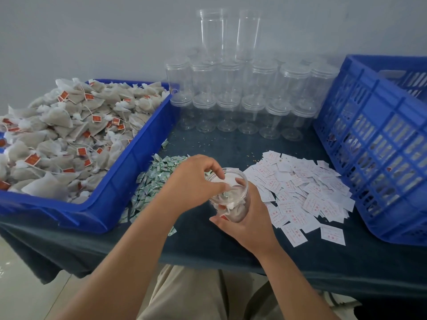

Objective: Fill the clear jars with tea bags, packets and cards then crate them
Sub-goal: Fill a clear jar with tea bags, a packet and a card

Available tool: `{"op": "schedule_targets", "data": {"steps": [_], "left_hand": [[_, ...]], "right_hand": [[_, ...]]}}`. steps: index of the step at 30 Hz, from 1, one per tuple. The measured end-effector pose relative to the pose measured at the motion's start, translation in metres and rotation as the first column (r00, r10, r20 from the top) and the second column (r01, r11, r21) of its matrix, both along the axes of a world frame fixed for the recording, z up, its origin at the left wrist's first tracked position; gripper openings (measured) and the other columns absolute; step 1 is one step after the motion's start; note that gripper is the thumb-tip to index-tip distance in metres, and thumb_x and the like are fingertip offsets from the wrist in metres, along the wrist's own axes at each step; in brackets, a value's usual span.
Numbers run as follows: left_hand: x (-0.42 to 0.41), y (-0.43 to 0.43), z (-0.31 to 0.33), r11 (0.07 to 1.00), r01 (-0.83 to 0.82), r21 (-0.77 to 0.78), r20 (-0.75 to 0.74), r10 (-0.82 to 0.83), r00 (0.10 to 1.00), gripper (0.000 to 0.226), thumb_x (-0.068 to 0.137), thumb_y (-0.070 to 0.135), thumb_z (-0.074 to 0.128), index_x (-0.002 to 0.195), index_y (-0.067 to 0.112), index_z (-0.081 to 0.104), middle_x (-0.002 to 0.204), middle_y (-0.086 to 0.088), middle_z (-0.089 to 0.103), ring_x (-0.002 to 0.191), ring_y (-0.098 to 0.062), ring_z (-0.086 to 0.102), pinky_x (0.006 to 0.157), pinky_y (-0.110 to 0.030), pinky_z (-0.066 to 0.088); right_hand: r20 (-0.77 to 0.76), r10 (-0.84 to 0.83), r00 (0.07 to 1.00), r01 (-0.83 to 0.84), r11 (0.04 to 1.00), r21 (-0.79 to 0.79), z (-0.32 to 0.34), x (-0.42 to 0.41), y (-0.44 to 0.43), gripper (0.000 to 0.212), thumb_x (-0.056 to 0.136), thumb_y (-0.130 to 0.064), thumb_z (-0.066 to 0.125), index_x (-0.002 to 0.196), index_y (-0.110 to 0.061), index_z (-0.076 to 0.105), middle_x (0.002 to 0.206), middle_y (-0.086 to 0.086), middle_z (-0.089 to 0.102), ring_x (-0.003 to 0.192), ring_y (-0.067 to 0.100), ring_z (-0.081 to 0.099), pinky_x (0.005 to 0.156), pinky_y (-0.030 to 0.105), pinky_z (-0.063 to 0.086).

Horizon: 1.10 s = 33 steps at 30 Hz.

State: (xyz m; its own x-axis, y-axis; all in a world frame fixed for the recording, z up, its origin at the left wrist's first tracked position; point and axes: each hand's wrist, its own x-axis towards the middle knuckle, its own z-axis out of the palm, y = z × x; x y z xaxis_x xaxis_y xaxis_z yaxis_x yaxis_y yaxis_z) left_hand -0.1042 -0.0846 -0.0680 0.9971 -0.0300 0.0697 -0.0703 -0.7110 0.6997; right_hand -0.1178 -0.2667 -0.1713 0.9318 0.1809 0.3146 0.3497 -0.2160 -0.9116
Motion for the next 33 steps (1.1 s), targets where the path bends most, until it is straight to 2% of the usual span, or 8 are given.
{"op": "schedule_targets", "data": {"steps": [6, 10, 13, 15, 17, 20, 27, 33], "left_hand": [[0.002, -0.008, -0.012, 0.987, -0.062, -0.148, 0.074, 0.073, 0.995, 0.017, 0.084, 0.046, 0.082, 0.086, 0.04, 0.067, 0.092, 0.021, 0.071, 0.092, 0.008, 0.062, 0.071, -0.017, 0.048], [0.015, -0.01, -0.019, 0.9, -0.184, -0.396, 0.071, 0.23, 0.971, 0.013, 0.1, 0.05, 0.061, 0.099, 0.037, 0.066, 0.096, 0.027, 0.072, 0.088, 0.007, 0.067, 0.072, -0.017, 0.047], [0.033, -0.009, -0.041, 0.984, -0.141, -0.107, 0.007, 0.142, 0.99, 0.006, 0.1, 0.038, 0.063, 0.1, 0.037, 0.069, 0.092, 0.025, 0.071, 0.084, 0.006, 0.066, 0.079, -0.026, 0.054], [0.042, -0.017, -0.058, 0.995, -0.033, 0.096, -0.047, 0.038, 0.998, 0.019, 0.099, 0.035, 0.066, 0.117, 0.036, 0.07, 0.106, 0.02, 0.07, 0.088, 0.003, 0.066, 0.088, -0.031, 0.056], [0.048, -0.028, -0.073, 0.977, 0.003, 0.212, -0.06, 0.01, 0.998, 0.039, 0.094, 0.045, 0.071, 0.13, 0.03, 0.067, 0.12, 0.008, 0.067, 0.1, -0.012, 0.068, 0.091, -0.034, 0.055], [0.055, -0.04, -0.086, 0.935, -0.003, 0.356, -0.004, 0.005, 1.0, 0.051, 0.088, 0.06, 0.072, 0.128, 0.028, 0.068, 0.119, 0.0, 0.063, 0.111, -0.023, 0.063, 0.085, -0.033, 0.051], [0.048, -0.047, -0.092, 0.886, -0.024, 0.462, 0.166, -0.059, 0.984, 0.065, 0.096, 0.064, 0.058, 0.151, 0.03, 0.051, 0.14, 0.0, 0.063, 0.125, -0.025, 0.062, 0.104, -0.042, 0.048], [0.034, -0.038, -0.101, 0.874, 0.125, 0.47, 0.156, -0.221, 0.963, 0.034, 0.091, 0.053, 0.074, 0.121, 0.038, 0.076, 0.149, -0.004, 0.057, 0.126, -0.032, 0.061, 0.101, -0.044, 0.051]], "right_hand": [[0.026, -0.017, 1.0, 0.016, 0.999, 0.045, -0.004, 0.003, -0.003, 0.091, 0.066, -0.054, 0.098, 0.139, -0.059, 0.044, 0.137, -0.025, 0.062, 0.13, 0.003, 0.062, 0.097, 0.011, 0.049], [-0.035, -0.262, 0.965, 0.263, 0.943, 0.205, -0.004, 0.004, -0.005, 0.086, 0.066, -0.051, 0.095, 0.138, -0.044, 0.049, 0.132, -0.021, 0.067, 0.125, 0.008, 0.068, 0.102, 0.028, 0.055], [-0.104, -0.491, 0.865, 0.497, 0.807, 0.321, 0.001, 0.008, -0.011, 0.084, 0.068, -0.056, 0.091, 0.138, -0.038, 0.049, 0.124, -0.034, 0.065, 0.115, -0.007, 0.067, 0.095, 0.015, 0.056], [-0.165, -0.563, 0.81, 0.582, 0.738, 0.341, 0.0, 0.012, -0.015, 0.085, 0.069, -0.06, 0.089, 0.139, -0.033, 0.05, 0.124, -0.026, 0.067, 0.114, -0.005, 0.068, 0.097, 0.022, 0.059], [-0.221, -0.576, 0.787, 0.616, 0.71, 0.34, -0.003, 0.015, -0.018, 0.083, 0.07, -0.06, 0.089, 0.138, -0.031, 0.051, 0.125, -0.017, 0.069, 0.114, 0.001, 0.07, 0.099, 0.032, 0.061], [-0.206, -0.578, 0.79, 0.612, 0.721, 0.325, -0.005, 0.016, -0.016, 0.081, 0.07, -0.06, 0.09, 0.136, -0.032, 0.052, 0.12, -0.024, 0.068, 0.111, -0.003, 0.069, 0.095, 0.022, 0.059], [-0.18, -0.55, 0.815, 0.577, 0.748, 0.327, -0.008, 0.022, -0.016, 0.083, 0.07, -0.057, 0.092, 0.138, -0.031, 0.052, 0.124, -0.022, 0.068, 0.117, 0.0, 0.068, 0.093, 0.011, 0.053], [-0.189, -0.556, 0.809, 0.587, 0.748, 0.309, -0.01, 0.022, -0.016, 0.082, 0.068, -0.058, 0.092, 0.137, -0.033, 0.052, 0.125, -0.02, 0.069, 0.117, 0.0, 0.068, 0.102, 0.028, 0.055]]}}
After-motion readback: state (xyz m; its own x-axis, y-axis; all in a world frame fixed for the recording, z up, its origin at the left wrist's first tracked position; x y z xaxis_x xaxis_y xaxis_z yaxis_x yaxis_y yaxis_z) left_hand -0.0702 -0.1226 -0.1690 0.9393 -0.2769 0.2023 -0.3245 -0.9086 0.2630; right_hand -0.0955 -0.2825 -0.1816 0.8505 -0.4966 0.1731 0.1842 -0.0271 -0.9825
